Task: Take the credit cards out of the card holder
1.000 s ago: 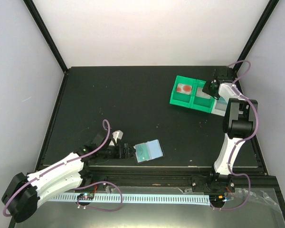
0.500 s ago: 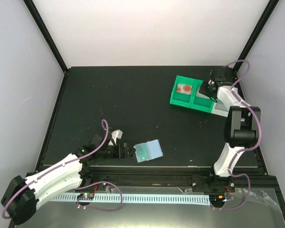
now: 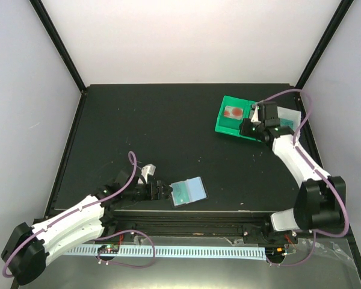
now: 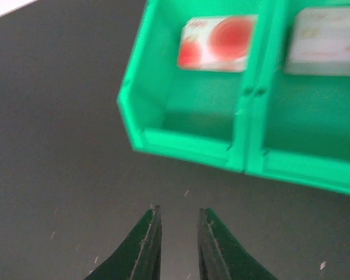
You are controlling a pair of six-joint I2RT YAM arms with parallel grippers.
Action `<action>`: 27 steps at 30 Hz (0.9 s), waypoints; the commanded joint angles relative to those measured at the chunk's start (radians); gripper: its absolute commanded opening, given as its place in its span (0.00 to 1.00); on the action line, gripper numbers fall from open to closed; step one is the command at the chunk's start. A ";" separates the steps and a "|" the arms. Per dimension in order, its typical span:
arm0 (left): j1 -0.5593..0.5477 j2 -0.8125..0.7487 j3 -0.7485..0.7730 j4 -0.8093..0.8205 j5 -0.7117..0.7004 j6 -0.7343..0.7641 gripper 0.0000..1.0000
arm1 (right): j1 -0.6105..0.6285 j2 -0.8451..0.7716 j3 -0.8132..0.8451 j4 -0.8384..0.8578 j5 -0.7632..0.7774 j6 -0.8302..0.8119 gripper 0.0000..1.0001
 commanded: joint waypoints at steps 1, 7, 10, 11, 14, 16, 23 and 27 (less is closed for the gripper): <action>-0.008 0.020 -0.015 0.076 0.024 -0.033 0.87 | 0.074 -0.128 -0.125 0.067 -0.108 0.013 0.21; -0.015 0.090 -0.032 0.140 0.034 -0.045 0.86 | 0.196 -0.228 -0.282 0.095 -0.133 0.044 0.25; -0.015 0.120 -0.028 0.147 0.027 -0.040 0.86 | 0.262 -0.258 -0.352 0.132 -0.142 0.076 0.25; -0.016 0.128 -0.026 0.146 0.024 -0.039 0.86 | 0.284 -0.264 -0.371 0.143 -0.142 0.087 0.25; -0.017 0.150 -0.022 0.138 0.006 -0.034 0.86 | 0.343 -0.274 -0.419 0.172 -0.140 0.117 0.25; -0.017 0.162 -0.020 0.135 0.001 -0.033 0.86 | 0.377 -0.278 -0.441 0.188 -0.138 0.125 0.26; -0.023 0.215 -0.016 0.164 0.004 -0.032 0.86 | 0.480 -0.304 -0.499 0.214 -0.137 0.150 0.27; -0.026 0.260 -0.016 0.210 0.006 -0.037 0.84 | 0.534 -0.324 -0.539 0.267 -0.139 0.204 0.27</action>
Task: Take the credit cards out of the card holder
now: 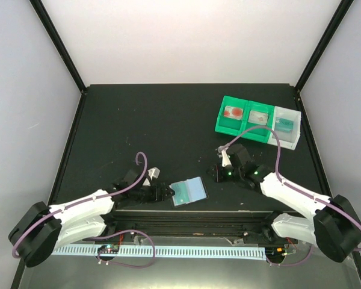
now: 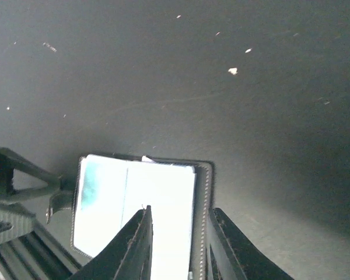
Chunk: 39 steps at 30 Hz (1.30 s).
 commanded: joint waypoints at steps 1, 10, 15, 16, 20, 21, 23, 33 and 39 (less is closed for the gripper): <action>-0.009 0.057 0.019 0.067 -0.005 0.000 0.81 | 0.063 -0.024 -0.039 0.088 -0.006 0.069 0.27; -0.010 0.132 0.057 0.062 -0.051 0.057 0.31 | 0.232 0.071 -0.033 0.172 0.038 0.172 0.27; -0.007 0.157 0.093 0.029 -0.088 0.101 0.06 | 0.286 0.155 0.010 0.178 0.052 0.169 0.27; -0.007 0.161 0.097 0.027 -0.099 0.107 0.02 | 0.294 0.171 0.022 0.175 0.057 0.166 0.27; 0.000 0.178 0.107 0.028 -0.108 0.121 0.01 | 0.334 0.241 0.062 0.193 0.088 0.168 0.27; 0.001 0.180 0.107 0.029 -0.108 0.120 0.02 | 0.343 0.266 0.071 0.197 0.093 0.171 0.27; 0.003 0.182 0.108 0.031 -0.110 0.119 0.02 | 0.360 0.312 0.088 0.206 0.092 0.175 0.26; 0.016 0.177 0.112 0.015 -0.099 0.138 0.04 | 0.402 0.380 0.106 0.168 0.178 0.182 0.26; 0.021 0.183 0.116 0.022 -0.097 0.141 0.04 | 0.406 0.404 0.104 0.141 0.199 0.171 0.21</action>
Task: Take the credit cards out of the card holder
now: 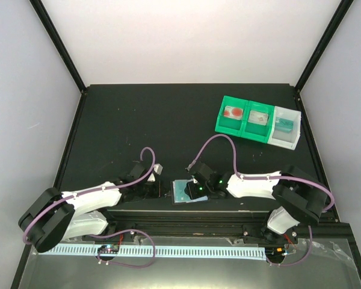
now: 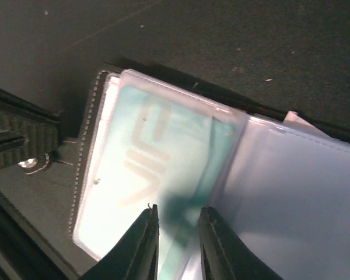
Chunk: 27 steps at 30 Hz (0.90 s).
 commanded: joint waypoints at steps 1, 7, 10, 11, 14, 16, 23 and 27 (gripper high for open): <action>0.009 0.004 0.037 0.002 -0.011 0.025 0.04 | 0.013 0.016 0.011 -0.028 0.055 -0.005 0.19; 0.015 0.005 0.036 -0.008 -0.023 0.025 0.05 | 0.016 0.032 -0.013 0.000 0.068 -0.011 0.12; 0.025 -0.002 0.037 -0.023 -0.028 0.023 0.05 | 0.018 0.052 -0.030 0.028 0.067 -0.004 0.06; 0.029 -0.007 0.037 -0.029 -0.029 0.023 0.05 | 0.018 0.058 -0.037 0.041 0.065 0.002 0.05; 0.032 -0.031 0.046 -0.056 -0.034 0.017 0.11 | 0.019 0.067 -0.071 0.097 0.066 0.024 0.02; 0.032 -0.055 0.056 -0.078 -0.043 0.006 0.18 | 0.019 0.073 -0.084 0.123 0.067 0.033 0.01; 0.032 -0.131 0.070 -0.035 0.034 -0.049 0.46 | 0.019 0.069 -0.117 0.166 0.060 0.056 0.01; 0.032 -0.124 0.072 0.033 0.097 -0.066 0.56 | 0.019 0.070 -0.121 0.171 0.059 0.057 0.01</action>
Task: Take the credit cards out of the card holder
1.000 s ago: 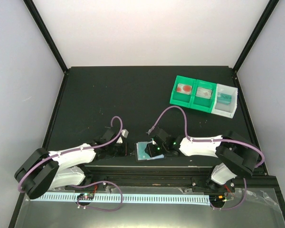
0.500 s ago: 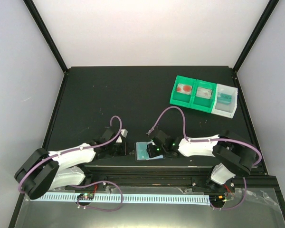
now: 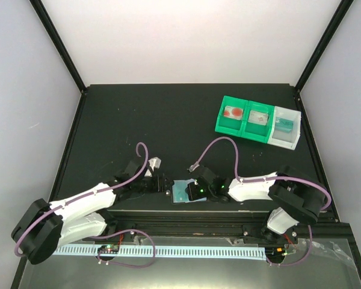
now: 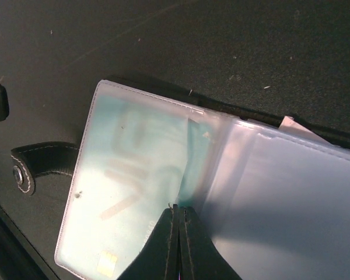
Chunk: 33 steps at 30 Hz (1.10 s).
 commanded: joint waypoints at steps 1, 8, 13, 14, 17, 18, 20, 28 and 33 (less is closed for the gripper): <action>0.005 0.007 0.035 0.088 0.088 -0.031 0.57 | 0.007 0.047 -0.033 -0.013 0.024 0.010 0.01; 0.006 0.111 0.001 0.234 0.163 -0.060 0.60 | 0.007 0.053 -0.037 -0.001 0.017 0.011 0.01; 0.006 0.154 -0.016 0.308 0.183 -0.071 0.60 | 0.007 0.049 -0.039 0.004 0.017 0.012 0.01; 0.006 0.162 -0.017 0.317 0.183 -0.070 0.60 | 0.006 0.048 -0.041 0.004 0.017 0.012 0.01; 0.005 0.185 -0.017 0.328 0.183 -0.071 0.60 | 0.007 0.046 -0.042 0.006 0.017 0.012 0.01; 0.005 0.193 -0.017 0.329 0.182 -0.072 0.60 | 0.007 0.046 -0.042 0.005 0.017 0.012 0.01; 0.006 0.211 -0.017 0.329 0.176 -0.072 0.60 | 0.006 0.043 -0.042 0.004 0.017 0.012 0.01; 0.005 0.261 -0.027 0.341 0.171 -0.076 0.60 | 0.007 0.043 -0.042 0.004 0.019 0.012 0.01; 0.006 0.259 -0.034 0.331 0.161 -0.072 0.60 | 0.007 0.044 -0.042 0.004 0.019 0.012 0.01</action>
